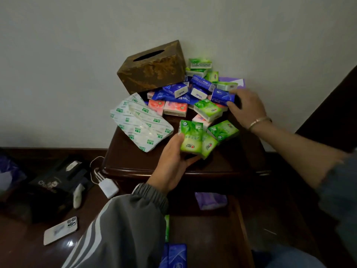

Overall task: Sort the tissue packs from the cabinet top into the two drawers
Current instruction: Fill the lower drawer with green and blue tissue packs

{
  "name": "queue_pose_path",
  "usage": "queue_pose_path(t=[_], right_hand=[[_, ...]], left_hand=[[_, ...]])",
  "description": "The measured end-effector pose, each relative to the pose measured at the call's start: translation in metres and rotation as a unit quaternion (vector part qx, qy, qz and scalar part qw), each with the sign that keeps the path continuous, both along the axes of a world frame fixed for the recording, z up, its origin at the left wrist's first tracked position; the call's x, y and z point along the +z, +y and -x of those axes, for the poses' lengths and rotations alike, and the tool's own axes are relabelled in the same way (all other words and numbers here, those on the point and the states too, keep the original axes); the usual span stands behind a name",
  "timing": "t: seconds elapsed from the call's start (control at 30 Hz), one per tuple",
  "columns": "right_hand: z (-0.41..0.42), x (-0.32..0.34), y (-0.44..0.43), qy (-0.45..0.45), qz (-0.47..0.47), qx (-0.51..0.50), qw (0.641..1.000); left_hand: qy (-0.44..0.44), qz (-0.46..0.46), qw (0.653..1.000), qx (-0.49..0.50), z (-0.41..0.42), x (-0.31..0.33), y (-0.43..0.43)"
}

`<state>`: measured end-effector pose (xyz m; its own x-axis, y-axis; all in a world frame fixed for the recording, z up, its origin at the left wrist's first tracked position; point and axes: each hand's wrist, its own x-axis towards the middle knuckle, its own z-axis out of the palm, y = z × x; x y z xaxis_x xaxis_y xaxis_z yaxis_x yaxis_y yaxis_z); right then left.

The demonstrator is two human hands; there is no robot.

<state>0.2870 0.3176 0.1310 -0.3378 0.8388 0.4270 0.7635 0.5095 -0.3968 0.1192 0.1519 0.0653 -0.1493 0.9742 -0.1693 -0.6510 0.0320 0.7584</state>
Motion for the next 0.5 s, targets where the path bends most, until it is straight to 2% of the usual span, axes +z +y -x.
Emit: queue_pose_path(t=[0.07, 0.13, 0.27, 0.4, 0.5], right_hand=[[0.02, 0.015, 0.033, -0.091, 0.076, 0.01, 0.993], [0.031, 0.018, 0.055, -0.19, 0.114, 0.009, 0.975], [0.037, 0.015, 0.062, -0.356, 0.032, 0.011, 0.934], [0.04, 0.01, 0.058, -0.379, -0.016, 0.021, 0.925], [0.033, 0.014, 0.046, -0.297, -0.026, 0.032, 0.954]], left_hand=[[-0.062, -0.005, 0.998, 0.006, 0.003, -0.003, 0.001], [-0.095, -0.005, 0.995, 0.01, 0.005, -0.006, 0.003], [-0.111, -0.007, 0.994, 0.002, 0.005, -0.01, 0.007], [-0.126, -0.012, 0.992, 0.01, 0.006, -0.012, 0.007], [-0.128, -0.007, 0.992, 0.015, 0.006, -0.012, 0.006]])
